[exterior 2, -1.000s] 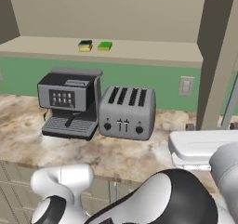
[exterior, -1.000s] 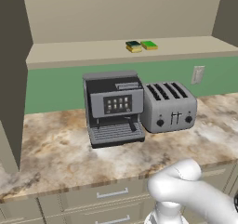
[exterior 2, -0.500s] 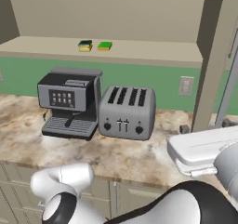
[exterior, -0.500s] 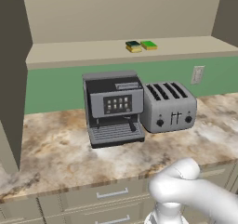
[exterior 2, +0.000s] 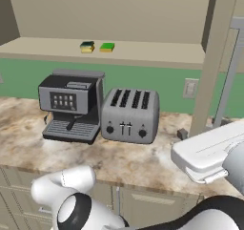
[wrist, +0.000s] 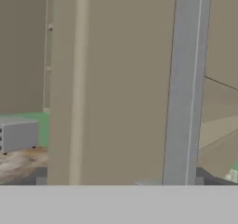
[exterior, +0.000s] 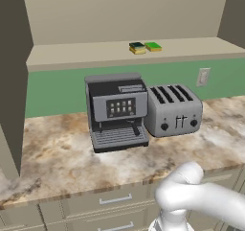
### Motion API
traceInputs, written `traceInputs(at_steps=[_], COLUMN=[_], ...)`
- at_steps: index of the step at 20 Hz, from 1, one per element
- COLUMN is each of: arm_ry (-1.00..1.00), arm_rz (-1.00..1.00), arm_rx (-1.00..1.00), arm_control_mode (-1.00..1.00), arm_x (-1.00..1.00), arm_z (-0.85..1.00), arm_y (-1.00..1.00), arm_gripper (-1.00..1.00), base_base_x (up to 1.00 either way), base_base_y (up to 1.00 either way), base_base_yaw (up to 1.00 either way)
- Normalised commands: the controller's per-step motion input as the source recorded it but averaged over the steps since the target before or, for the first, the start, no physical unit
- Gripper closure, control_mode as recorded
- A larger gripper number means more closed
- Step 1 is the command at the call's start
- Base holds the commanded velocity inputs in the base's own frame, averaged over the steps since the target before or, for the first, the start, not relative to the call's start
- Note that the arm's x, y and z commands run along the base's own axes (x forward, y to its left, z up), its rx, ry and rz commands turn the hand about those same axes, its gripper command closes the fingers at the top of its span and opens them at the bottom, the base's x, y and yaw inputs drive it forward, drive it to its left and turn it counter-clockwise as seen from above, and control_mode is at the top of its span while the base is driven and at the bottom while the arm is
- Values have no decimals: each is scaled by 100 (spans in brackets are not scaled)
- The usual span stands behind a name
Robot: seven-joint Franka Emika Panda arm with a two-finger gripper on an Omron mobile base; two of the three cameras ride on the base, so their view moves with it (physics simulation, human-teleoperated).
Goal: Pick up the sponge and sponge from the sink, and place them back in the cabinet, and close the cabinet doors.
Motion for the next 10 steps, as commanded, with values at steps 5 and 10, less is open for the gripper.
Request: traceInputs(at_steps=[5,10], arm_ry=[0,0], arm_rz=[16,8], arm_rx=[0,0], arm_control_mode=[-100,-100], arm_x=[21,29], arm_z=[-2,0], arm_y=[25,34], arm_gripper=[-100,-100], base_base_x=[0,0], base_base_y=[0,0], base_base_yaw=[0,0])
